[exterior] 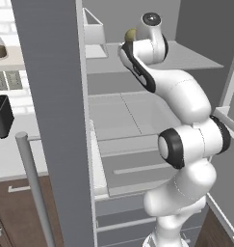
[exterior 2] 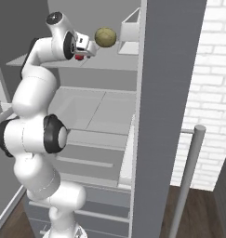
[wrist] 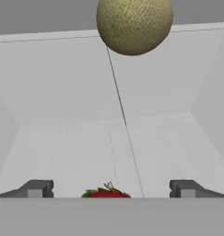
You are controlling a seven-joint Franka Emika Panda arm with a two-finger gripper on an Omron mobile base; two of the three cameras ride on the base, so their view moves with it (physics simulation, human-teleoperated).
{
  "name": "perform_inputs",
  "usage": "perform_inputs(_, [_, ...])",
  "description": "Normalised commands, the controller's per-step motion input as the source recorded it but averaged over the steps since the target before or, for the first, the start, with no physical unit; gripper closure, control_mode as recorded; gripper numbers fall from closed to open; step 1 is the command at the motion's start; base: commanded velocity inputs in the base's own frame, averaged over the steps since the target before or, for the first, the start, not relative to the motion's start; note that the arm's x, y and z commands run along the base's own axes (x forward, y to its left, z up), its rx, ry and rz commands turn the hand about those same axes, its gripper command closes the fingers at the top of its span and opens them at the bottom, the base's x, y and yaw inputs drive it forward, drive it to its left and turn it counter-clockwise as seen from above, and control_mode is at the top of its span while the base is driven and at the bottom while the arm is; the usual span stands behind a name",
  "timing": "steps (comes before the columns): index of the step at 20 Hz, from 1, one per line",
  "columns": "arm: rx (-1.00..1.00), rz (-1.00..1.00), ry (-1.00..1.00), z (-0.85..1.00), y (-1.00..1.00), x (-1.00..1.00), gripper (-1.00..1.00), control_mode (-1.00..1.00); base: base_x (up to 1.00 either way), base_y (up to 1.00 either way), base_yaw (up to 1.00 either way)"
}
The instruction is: Take the strawberry from the fridge and place it on top of the pancake, located on the dining counter.
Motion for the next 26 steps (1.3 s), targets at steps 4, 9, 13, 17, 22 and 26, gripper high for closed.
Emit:
perform_inputs(4, [-0.02,0.00,0.00,-0.13,0.02,-0.01,-1.00,-1.00,0.00,0.00,0.00])
perform_inputs(9, [-0.03,0.00,-0.01,-0.19,0.00,-0.06,-1.00,-1.00,0.00,0.00,0.00])
perform_inputs(13, [-0.02,0.00,0.00,-0.19,0.00,0.00,-1.00,-1.00,0.00,0.00,0.00])
perform_inputs(17, [-0.04,0.00,0.00,-0.19,0.04,0.00,1.00,-1.00,0.00,0.00,0.00])
perform_inputs(22, [-0.02,0.00,0.00,-0.10,0.07,0.00,1.00,-1.00,0.00,0.00,0.00])
perform_inputs(26, [0.00,0.00,0.03,-0.01,0.04,0.01,1.00,-1.00,0.00,0.00,0.00])
